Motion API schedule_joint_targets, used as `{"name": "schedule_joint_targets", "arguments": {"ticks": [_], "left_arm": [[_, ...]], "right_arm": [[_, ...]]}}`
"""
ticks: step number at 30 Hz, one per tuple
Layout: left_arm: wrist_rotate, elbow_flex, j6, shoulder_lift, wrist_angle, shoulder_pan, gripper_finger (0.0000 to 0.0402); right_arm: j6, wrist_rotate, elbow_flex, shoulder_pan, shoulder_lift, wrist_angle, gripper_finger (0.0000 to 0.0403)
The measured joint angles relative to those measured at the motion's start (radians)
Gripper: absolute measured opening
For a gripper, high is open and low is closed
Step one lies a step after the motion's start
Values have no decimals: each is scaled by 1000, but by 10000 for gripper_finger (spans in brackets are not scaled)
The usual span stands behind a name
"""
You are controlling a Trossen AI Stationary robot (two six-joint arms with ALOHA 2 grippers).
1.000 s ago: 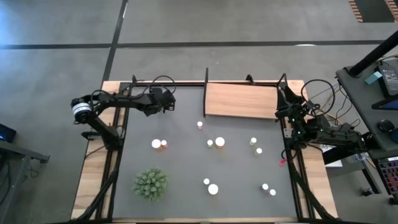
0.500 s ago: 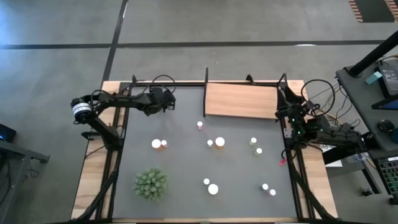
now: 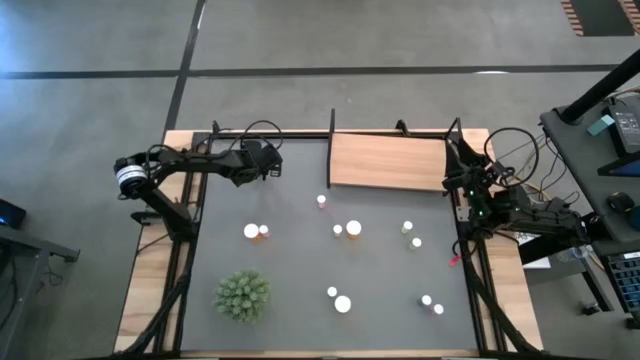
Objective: Pick and place medicine bottles onto shelf by color
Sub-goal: Move the top blue pill bottle from the top to the center of the table
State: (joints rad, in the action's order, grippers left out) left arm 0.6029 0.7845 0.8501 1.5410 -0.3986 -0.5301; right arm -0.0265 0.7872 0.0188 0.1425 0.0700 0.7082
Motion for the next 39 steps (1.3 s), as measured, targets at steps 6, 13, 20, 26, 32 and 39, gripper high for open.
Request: {"name": "schedule_joint_targets", "arguments": {"ticks": [6, 13, 20, 26, 32, 39], "left_arm": [[-61, 6, 3, -1, 5, 2, 105], [-143, 29, 3, -1, -1, 78, 104], [-143, 66, 6, -1, 10, 232, 104], [-140, 89, 3, -1, 74, 351, 104], [-131, 101, 4, -1, 88, 425, 104], [-130, 108, 17, 44, 152, 483, 104]], "right_arm": [[0, 0, 0, 0, 0, 0, 352], [0, 0, 0, 0, 0, 0, 352], [0, 0, 0, 0, 0, 0, 352], [0, 0, 0, 0, 0, 0, 352], [0, 0, 0, 0, 0, 0, 352], [0, 0, 0, 0, 0, 0, 352]]}}
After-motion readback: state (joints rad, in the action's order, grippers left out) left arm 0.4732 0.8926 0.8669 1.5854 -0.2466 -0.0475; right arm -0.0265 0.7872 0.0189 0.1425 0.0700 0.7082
